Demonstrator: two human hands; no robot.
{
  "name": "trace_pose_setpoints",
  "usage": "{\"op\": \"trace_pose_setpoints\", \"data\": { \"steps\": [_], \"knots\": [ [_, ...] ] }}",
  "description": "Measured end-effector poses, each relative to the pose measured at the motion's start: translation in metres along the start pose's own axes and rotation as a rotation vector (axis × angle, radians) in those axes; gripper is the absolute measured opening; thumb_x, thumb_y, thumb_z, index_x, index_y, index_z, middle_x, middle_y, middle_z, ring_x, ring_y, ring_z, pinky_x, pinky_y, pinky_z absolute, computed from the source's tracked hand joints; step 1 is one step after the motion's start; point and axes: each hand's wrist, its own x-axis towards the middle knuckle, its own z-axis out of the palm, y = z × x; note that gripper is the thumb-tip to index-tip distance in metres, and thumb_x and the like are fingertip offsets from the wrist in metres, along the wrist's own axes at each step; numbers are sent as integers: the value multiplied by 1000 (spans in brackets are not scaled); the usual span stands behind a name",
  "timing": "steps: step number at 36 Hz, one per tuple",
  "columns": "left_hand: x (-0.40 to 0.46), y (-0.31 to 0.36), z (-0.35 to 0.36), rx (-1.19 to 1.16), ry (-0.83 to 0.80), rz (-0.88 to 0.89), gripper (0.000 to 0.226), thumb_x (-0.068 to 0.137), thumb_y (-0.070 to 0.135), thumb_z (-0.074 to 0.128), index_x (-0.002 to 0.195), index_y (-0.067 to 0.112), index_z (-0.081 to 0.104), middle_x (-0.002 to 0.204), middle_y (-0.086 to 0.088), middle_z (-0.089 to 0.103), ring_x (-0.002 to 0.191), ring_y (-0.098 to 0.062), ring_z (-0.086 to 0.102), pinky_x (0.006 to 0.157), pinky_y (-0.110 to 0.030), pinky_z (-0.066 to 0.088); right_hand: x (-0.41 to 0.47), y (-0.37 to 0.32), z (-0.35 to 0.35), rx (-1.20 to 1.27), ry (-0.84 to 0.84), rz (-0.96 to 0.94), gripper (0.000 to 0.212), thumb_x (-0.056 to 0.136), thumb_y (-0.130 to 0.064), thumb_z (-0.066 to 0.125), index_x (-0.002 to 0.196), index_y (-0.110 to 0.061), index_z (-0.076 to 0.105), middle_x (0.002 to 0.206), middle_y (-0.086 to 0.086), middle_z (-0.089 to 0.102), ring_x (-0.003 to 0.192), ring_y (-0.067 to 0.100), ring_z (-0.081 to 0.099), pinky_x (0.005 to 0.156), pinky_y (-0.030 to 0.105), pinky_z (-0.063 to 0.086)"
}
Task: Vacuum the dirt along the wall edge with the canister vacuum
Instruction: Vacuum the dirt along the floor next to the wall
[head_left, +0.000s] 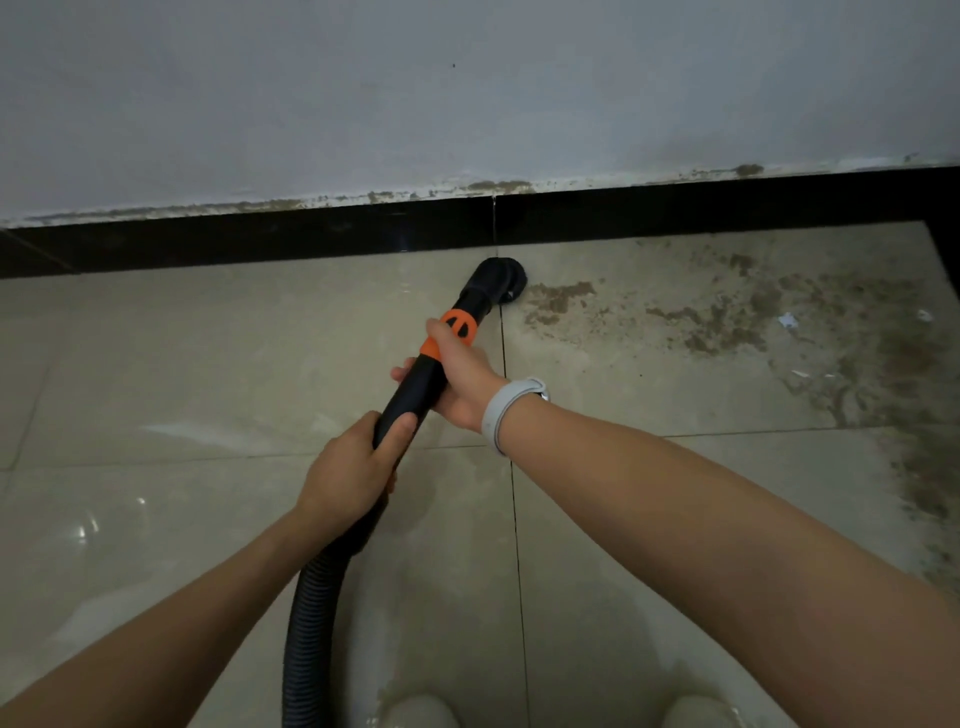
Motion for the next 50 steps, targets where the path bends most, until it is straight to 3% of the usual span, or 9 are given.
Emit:
{"op": "trace_pose_setpoints", "data": {
  "steps": [5, 11, 15, 20, 26, 31, 47, 50],
  "knots": [
    [-13, 0, -2, -47, -20, -10, 41, 96, 51, 40, 84, 15, 54, 60, -5, 67, 55, -17, 66, 67, -42, 55, -12, 7, 1, -44, -7, 10, 24, 96, -33, 56, 97, -11, 48, 79, 10, 59, 69, 24, 68, 71, 39, 56],
    [-22, 5, -1, 15, -12, 18, 43, 94, 56, 41, 81, 17, 52, 59, -2, 66, 52, -13, 64, 66, -42, 55, -25, 8, -6, -12, 21, -2, 26, 97, -33, 54, 96, -9, 47, 77, 10, 58, 68, 24, 65, 69, 38, 55],
    [-23, 9, 2, 28, 0, 38, 44, 93, 57, 40, 81, 16, 52, 59, -2, 66, 52, -12, 64, 65, -41, 55, -27, 14, -3, -26, 128, -70, 26, 97, -35, 53, 88, -12, 49, 71, 7, 59, 62, 21, 63, 76, 38, 56],
    [-21, 13, 5, 18, -21, 43, 46, 91, 61, 39, 79, 18, 52, 57, 0, 65, 48, -7, 62, 61, -36, 54, -25, 14, -6, -2, 190, -106, 23, 96, -35, 53, 91, -13, 49, 69, 6, 57, 57, 19, 60, 69, 35, 56],
    [-6, 35, 15, -42, -37, 27, 47, 95, 57, 39, 83, 13, 52, 62, -4, 66, 56, -19, 66, 67, -42, 57, -22, -13, -14, 1, 165, -98, 27, 96, -35, 56, 86, -11, 47, 67, 7, 53, 51, 17, 56, 69, 34, 56],
    [-1, 43, 17, -11, -16, 37, 48, 94, 59, 38, 84, 14, 52, 63, -3, 66, 55, -17, 66, 66, -40, 56, -23, -22, -17, 0, 177, -88, 28, 94, -38, 58, 92, -11, 48, 71, 8, 55, 53, 18, 59, 59, 32, 55],
    [-58, -10, 7, 189, -91, 38, 35, 93, 57, 40, 82, 25, 48, 60, 1, 65, 49, -8, 60, 53, -29, 47, -65, 43, -20, -19, 85, 42, 28, 99, -38, 50, 100, -10, 47, 79, 9, 59, 69, 23, 64, 81, 39, 57],
    [-66, -13, 9, 202, -121, 61, 30, 93, 56, 41, 81, 29, 46, 59, 2, 64, 47, -5, 58, 50, -25, 42, -68, 53, -25, -50, 142, 42, 32, 99, -41, 49, 107, -10, 47, 97, 14, 63, 86, 28, 66, 90, 44, 56]
  ]
}}
